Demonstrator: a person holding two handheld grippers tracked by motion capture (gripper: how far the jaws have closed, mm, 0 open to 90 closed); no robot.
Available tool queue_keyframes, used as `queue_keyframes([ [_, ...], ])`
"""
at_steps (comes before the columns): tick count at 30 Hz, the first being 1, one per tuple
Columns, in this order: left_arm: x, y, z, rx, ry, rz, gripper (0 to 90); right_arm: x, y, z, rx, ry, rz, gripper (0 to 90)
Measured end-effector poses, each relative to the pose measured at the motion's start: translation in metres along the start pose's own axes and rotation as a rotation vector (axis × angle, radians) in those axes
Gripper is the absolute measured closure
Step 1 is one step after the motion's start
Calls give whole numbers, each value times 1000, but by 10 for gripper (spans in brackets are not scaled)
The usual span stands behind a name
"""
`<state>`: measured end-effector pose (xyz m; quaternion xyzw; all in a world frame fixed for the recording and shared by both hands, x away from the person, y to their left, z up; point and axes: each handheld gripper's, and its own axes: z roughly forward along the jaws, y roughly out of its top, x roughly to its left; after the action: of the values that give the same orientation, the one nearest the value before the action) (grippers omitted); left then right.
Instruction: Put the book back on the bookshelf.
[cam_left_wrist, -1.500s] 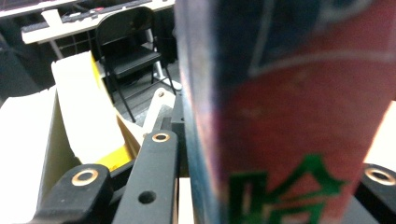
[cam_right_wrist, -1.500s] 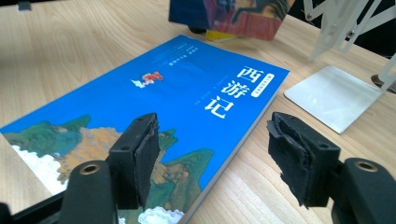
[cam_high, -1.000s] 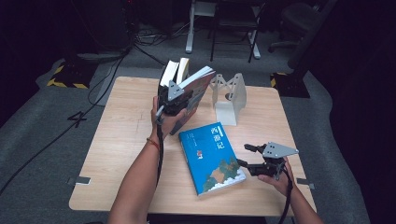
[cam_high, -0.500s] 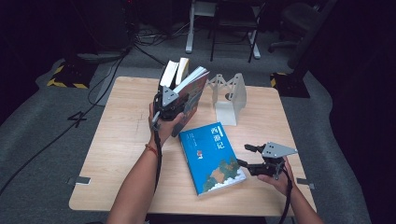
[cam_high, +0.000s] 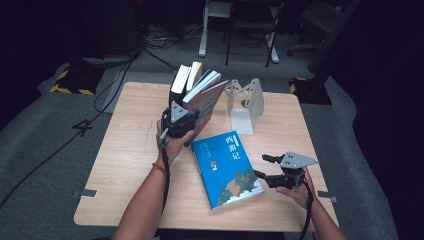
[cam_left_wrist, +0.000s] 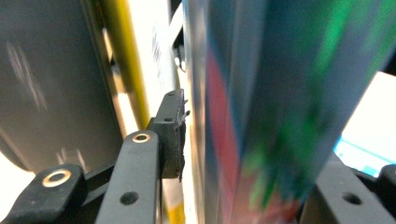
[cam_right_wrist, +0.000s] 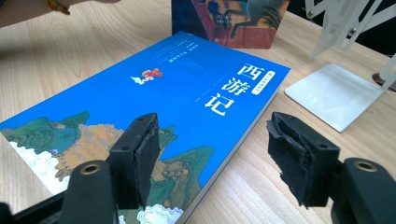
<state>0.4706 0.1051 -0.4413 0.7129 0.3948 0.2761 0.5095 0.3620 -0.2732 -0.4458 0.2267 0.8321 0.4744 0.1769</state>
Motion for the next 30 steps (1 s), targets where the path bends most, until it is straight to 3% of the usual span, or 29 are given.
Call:
queue_keyframes([
  [6,-7,-13,2,12,34,-44,718,0,-1,2,15,5,-2,343],
  [9,-13,-11,7,10,76,-46,734,1,-2,4,25,8,-3,343],
  [15,-21,-7,17,14,119,-65,736,1,-2,5,29,9,-6,343],
  [22,-34,2,37,21,233,-105,737,0,-2,3,28,7,-7,343],
  [26,-36,6,47,28,286,-120,737,-1,-2,2,26,7,-8,344],
  [30,-35,7,50,31,311,-128,737,-1,-3,2,27,9,-7,343],
])
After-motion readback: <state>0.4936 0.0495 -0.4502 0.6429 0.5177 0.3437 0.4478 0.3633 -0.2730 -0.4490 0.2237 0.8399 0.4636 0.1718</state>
